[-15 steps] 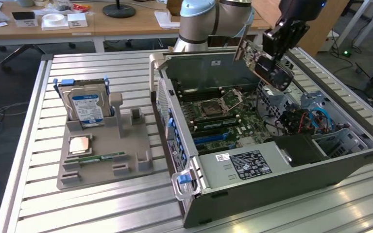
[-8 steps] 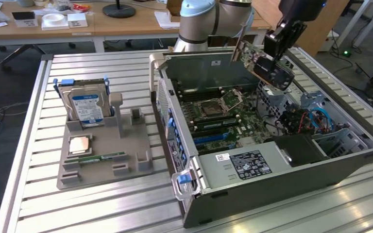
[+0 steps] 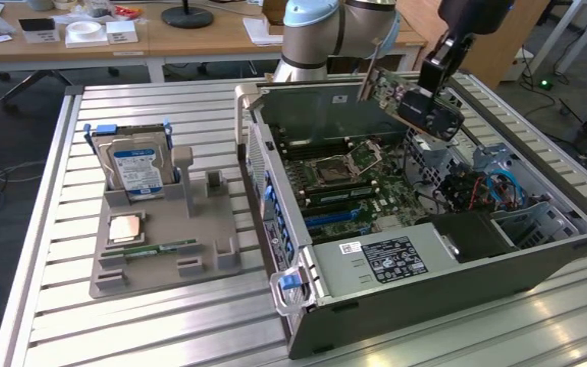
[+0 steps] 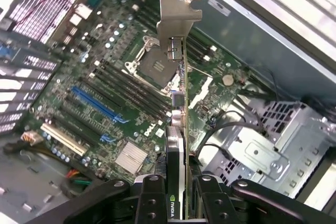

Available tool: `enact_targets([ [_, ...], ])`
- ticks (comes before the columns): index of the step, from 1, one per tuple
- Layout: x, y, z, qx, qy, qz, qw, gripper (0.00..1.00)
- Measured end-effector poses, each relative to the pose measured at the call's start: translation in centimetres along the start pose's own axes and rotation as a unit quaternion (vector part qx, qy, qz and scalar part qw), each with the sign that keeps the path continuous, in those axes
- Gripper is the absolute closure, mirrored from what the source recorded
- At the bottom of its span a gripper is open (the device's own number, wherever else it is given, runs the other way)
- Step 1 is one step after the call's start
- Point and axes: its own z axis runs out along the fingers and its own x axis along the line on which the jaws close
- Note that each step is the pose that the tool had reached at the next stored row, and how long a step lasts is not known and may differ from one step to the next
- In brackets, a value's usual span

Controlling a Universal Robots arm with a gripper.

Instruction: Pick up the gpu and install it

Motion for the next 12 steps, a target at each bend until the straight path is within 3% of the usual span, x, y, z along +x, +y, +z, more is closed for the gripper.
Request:
enact_targets([
  [5, 0.0, 0.0, 0.06, -0.0008, 0.0024, -0.045, 0.999, 0.73],
  [12, 0.01, -0.01, 0.1, -0.0016, 0.0051, -0.098, 0.9952, 0.73],
])
